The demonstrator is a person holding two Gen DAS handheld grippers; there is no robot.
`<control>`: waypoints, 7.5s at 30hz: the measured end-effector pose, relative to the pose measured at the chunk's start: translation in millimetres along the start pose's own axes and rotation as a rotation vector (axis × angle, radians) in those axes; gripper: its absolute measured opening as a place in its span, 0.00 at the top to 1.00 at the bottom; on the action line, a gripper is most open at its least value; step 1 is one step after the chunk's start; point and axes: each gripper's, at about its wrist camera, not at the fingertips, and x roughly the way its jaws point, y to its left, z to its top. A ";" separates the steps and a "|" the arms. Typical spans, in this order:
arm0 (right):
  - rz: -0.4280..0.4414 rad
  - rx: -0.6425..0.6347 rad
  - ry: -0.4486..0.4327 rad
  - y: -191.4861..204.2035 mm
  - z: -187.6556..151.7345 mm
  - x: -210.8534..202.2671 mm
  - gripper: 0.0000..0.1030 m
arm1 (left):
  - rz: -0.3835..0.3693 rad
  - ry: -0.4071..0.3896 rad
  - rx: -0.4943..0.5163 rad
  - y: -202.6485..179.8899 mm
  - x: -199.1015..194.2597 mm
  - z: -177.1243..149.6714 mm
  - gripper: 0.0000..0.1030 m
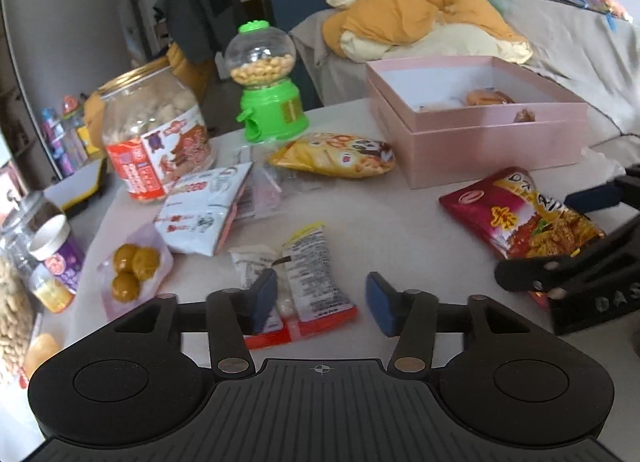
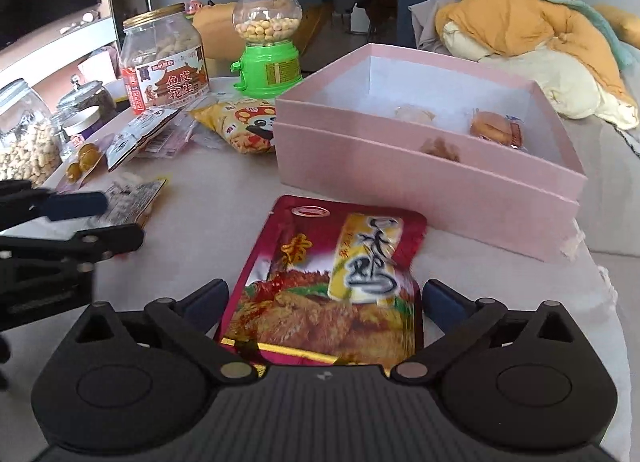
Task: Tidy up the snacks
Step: 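Close the right tool on the red chicken snack bag, then lift the red chicken snack bag off the table with the right tool, then release the white packet into the box with the left tool while the right carries the red bag, then open the right tool to drop the red bag into the pink box, then move the right tool to the yellow panda bag while the left reaches a small white packet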
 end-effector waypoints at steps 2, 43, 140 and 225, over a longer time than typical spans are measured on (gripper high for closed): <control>0.017 0.013 -0.008 -6.6 -4.4 -5.5 0.00 | -0.049 -0.006 -0.027 3.9 1.0 -0.3 0.28; 0.064 -0.084 0.082 -3.7 12.4 -30.9 0.54 | -0.055 0.041 -0.228 24.3 -7.2 -15.4 0.37; 0.071 -0.061 -0.041 -45.1 19.1 -100.0 0.85 | -0.381 -0.257 -0.235 -10.1 -40.5 96.2 0.43; 0.113 -0.025 0.171 97.6 191.6 161.1 0.21 | -0.117 -0.191 -0.666 151.1 -6.7 -37.3 0.45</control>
